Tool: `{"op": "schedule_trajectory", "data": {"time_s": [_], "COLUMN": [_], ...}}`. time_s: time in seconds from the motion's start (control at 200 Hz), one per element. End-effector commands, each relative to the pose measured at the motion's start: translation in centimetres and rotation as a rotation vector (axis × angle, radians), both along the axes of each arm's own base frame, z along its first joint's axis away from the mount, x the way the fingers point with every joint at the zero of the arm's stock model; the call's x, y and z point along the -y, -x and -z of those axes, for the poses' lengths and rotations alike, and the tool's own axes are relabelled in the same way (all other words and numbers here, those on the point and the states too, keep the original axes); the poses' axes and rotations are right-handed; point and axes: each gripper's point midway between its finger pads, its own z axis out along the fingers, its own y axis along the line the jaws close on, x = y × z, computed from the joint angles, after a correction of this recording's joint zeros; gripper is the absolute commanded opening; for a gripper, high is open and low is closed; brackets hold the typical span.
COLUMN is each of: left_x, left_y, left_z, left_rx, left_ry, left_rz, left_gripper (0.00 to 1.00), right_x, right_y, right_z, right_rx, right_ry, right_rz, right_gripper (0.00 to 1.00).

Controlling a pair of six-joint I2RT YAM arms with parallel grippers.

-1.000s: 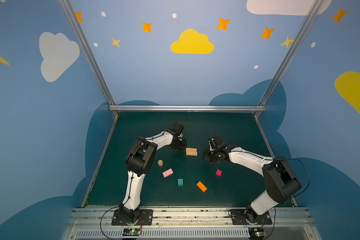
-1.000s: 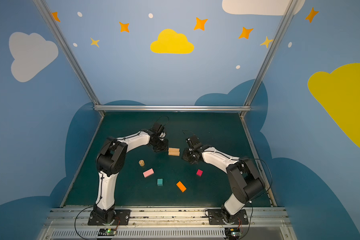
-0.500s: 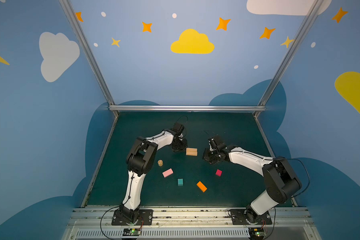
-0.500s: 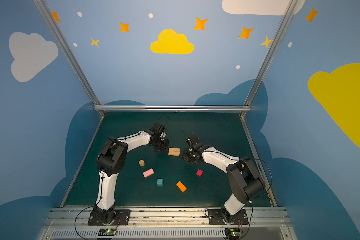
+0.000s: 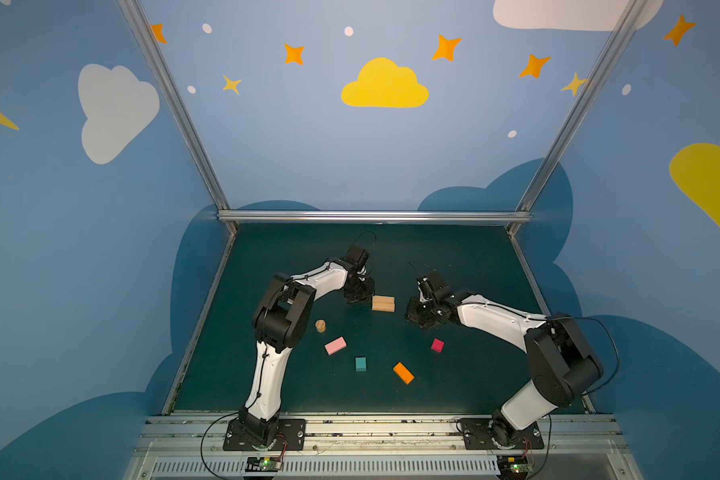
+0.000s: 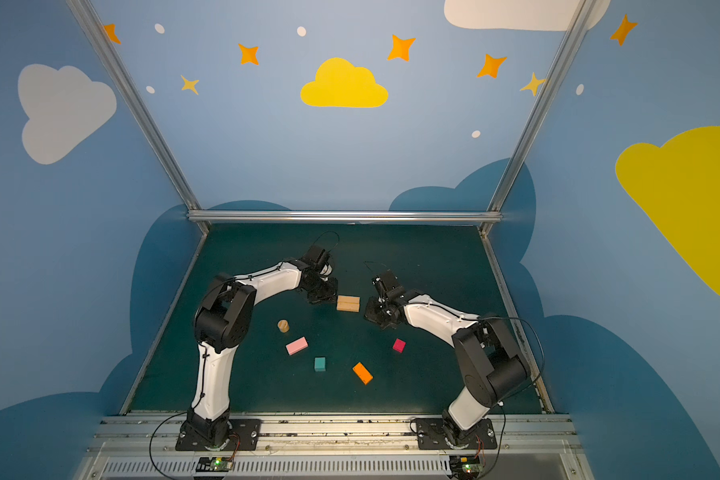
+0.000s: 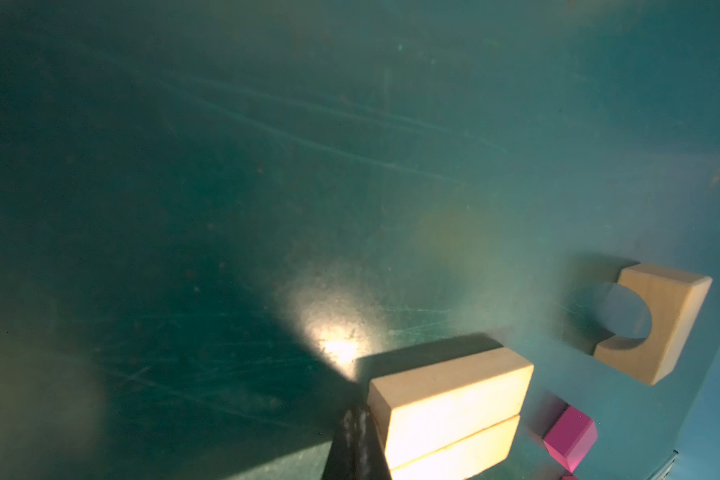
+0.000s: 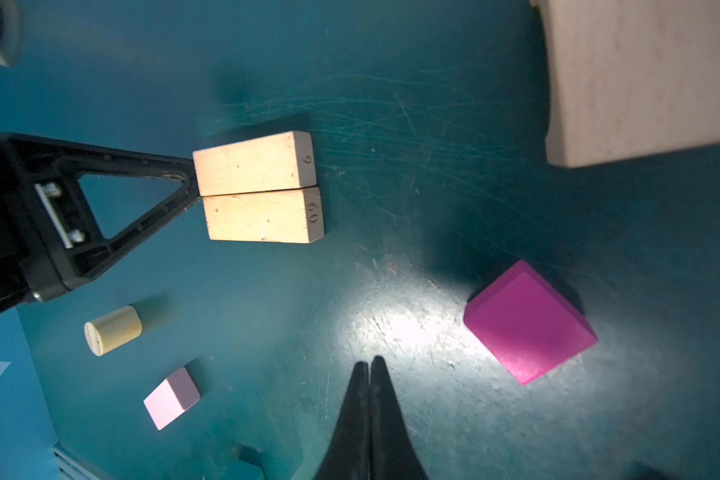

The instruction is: Build the wood block tower

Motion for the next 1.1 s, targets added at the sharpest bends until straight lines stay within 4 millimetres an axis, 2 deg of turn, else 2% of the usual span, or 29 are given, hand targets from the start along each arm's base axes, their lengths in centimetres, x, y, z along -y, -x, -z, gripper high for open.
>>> {"op": "schedule_trajectory", "data": {"time_s": [0.0,0.235,0.431,0.641,0.776,0.951,1.096], "left_x": [-1.0,-2.3,-3.4,-4.2,-5.0,-6.2,-6.9], "left_y": [0.5,0.0,-0.2,0.9,2.0,3.9,5.4], "left_z": [1.1,-0.9,-4.6,-9.1,-11.4,-13.5,-14.6], "left_rx": [-0.029,0.01,0.083,0.174,0.22,0.257,0.278], "left_ry": [-0.06,-0.038,-0.02,-0.003,0.008,0.025,0.05], "left_rz": [-0.005,-0.03,-0.042,-0.037,-0.045,-0.079,-0.102], "left_gripper": [0.04,0.04,0.04,0.04,0.04,0.05,0.09], "right_x": [0.0,0.0,0.7,3.1,4.9,7.7,9.4], "right_y": [0.2,0.3,0.5,0.7,1.0,1.1,0.3], "right_z": [-0.6,-1.5,-3.7,-6.1,-7.0,-6.8,-6.3], "right_rx": [0.006,0.019,0.055,0.107,0.118,0.09,0.063], "right_ry": [-0.021,-0.022,0.005,0.074,0.123,0.192,0.23], "right_rz": [0.006,0.001,-0.002,0.029,0.077,0.194,0.237], "right_gripper": [0.0,0.0,0.0,0.0,0.0,0.0,0.0]}}
